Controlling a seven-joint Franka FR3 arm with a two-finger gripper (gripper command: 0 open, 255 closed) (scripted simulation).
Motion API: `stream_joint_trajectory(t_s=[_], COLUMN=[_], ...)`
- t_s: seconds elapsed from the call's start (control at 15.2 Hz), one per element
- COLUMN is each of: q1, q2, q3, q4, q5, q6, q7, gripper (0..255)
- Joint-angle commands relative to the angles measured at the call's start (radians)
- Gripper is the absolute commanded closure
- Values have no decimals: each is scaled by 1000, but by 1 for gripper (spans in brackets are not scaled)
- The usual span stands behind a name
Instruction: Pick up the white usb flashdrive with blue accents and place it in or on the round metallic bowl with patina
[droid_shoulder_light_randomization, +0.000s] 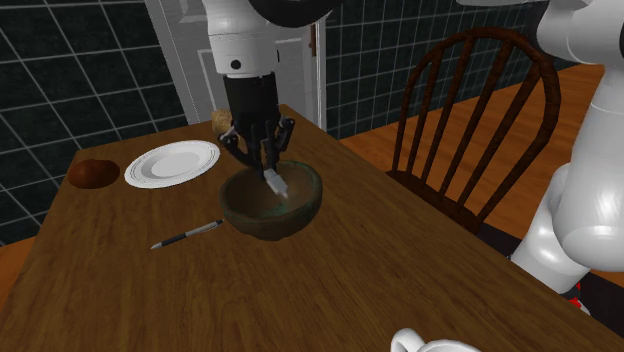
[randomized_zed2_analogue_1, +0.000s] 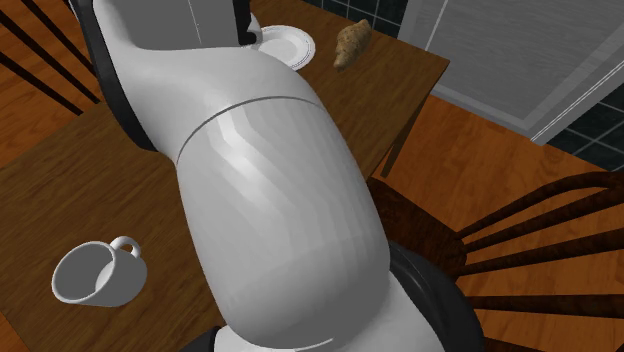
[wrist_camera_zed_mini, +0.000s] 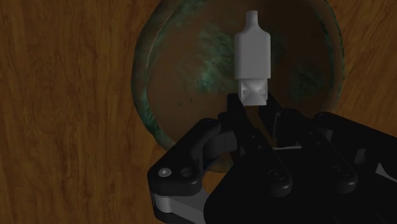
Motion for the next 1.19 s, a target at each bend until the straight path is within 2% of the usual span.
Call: stream_joint_trajectory(t_s=[0.0, 0.07, 0.59, 0.66, 0.99, 1.12], q1=[-3, -5, -5, -5, -5, -1], q2=[-8, -11, -11, -11, -11, 4], q3=[-1, -2, -2, -2, -2, -1], q4=[-37, -61, -60, -60, -60, 23], q5=[4, 6, 6, 6, 6, -2], q6=[30, 52, 52, 52, 52, -20], q7=[-5, -7, -7, -7, -7, -2], gripper=[255, 255, 255, 0, 0, 0])
